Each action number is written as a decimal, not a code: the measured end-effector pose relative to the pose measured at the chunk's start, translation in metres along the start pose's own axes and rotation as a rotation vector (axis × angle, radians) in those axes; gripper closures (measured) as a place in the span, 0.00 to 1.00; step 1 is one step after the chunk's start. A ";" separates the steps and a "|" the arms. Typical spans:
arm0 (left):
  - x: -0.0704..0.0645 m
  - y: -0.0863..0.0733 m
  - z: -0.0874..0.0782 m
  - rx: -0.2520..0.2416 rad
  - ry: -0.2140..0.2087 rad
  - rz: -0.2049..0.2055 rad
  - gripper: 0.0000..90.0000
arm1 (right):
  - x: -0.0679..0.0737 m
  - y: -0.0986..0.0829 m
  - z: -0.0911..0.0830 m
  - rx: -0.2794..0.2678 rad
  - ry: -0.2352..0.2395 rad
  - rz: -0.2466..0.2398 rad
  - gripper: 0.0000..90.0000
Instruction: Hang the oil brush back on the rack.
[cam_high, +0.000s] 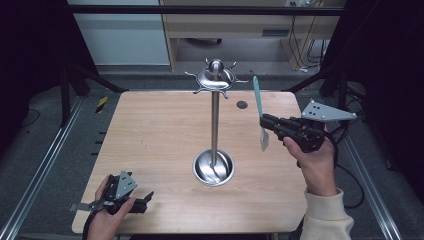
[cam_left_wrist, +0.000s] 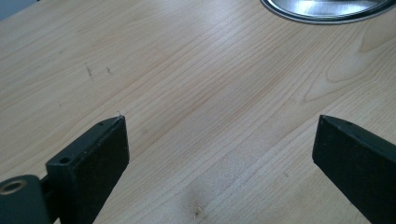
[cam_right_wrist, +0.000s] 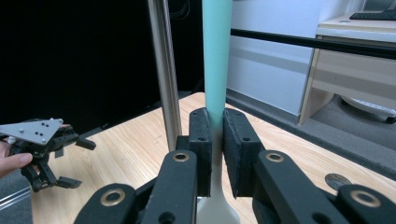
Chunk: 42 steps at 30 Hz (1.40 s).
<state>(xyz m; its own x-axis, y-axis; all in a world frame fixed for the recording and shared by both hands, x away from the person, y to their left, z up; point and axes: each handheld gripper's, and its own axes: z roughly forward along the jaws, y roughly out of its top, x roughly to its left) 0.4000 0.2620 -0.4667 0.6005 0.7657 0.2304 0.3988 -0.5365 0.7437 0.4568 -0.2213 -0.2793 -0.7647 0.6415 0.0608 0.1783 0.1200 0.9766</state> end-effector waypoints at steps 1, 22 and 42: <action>0.000 0.000 0.000 0.000 0.000 0.000 0.04 | 0.000 0.000 -0.001 -0.004 -0.001 0.001 0.91; 0.000 0.000 0.000 0.008 -0.001 0.008 0.04 | 0.004 0.002 0.004 -0.011 0.053 -0.004 0.91; -0.001 0.000 0.000 0.007 0.001 0.006 0.04 | 0.007 0.002 0.016 0.006 0.078 0.012 0.91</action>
<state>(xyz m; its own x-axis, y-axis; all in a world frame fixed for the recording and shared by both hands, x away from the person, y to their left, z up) 0.3998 0.2615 -0.4669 0.6025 0.7626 0.2355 0.3997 -0.5437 0.7380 0.4618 -0.2046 -0.2799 -0.8082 0.5823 0.0883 0.1913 0.1177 0.9745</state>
